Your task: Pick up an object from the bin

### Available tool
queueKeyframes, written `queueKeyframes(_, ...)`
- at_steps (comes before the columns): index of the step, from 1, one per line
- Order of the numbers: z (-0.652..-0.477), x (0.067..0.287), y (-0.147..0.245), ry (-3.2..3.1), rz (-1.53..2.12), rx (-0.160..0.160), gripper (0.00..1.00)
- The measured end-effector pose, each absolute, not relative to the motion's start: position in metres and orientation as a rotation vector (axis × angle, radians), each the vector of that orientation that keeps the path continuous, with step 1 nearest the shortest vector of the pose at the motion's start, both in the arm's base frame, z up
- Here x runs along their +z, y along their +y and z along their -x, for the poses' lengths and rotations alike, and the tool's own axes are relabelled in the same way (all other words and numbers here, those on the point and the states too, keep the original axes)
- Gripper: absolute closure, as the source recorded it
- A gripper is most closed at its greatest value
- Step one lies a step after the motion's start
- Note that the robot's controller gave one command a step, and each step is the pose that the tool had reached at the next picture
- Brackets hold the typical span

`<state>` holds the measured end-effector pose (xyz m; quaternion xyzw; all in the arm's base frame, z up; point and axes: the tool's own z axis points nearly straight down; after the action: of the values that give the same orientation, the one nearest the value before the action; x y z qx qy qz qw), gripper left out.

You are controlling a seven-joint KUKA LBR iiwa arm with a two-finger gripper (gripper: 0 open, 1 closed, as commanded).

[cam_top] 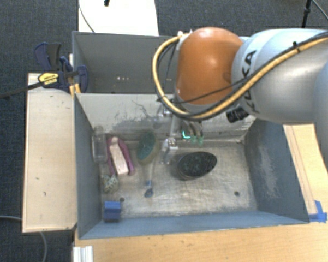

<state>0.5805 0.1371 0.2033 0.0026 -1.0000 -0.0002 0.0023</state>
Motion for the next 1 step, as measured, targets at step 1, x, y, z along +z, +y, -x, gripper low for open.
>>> queueKeyframes(1,-0.5769,0.1014,0.0602,-3.133,0.133,0.004,0.0)
